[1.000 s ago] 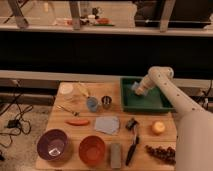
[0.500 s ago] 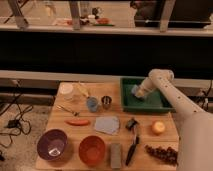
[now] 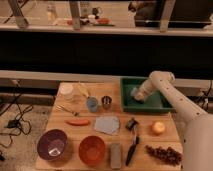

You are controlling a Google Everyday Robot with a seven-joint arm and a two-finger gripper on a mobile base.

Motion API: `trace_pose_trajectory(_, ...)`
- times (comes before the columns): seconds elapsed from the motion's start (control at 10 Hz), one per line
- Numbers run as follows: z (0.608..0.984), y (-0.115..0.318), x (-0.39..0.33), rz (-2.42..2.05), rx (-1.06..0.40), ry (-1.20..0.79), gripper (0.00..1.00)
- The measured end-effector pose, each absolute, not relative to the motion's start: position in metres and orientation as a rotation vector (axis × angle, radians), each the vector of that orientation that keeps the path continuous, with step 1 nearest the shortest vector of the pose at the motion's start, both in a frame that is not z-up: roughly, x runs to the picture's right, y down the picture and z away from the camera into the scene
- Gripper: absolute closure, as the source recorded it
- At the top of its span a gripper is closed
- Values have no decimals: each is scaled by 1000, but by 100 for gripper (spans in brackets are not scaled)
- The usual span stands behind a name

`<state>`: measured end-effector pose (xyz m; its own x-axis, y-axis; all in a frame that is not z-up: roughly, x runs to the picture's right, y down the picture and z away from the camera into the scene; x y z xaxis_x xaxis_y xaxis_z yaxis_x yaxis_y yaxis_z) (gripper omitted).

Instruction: Wipe tray with sponge

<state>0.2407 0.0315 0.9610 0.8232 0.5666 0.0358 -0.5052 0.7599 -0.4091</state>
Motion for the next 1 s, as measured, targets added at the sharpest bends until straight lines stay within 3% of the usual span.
trace_pose_trajectory(1.0, 944, 45, 255, 602, -411, -121, 100)
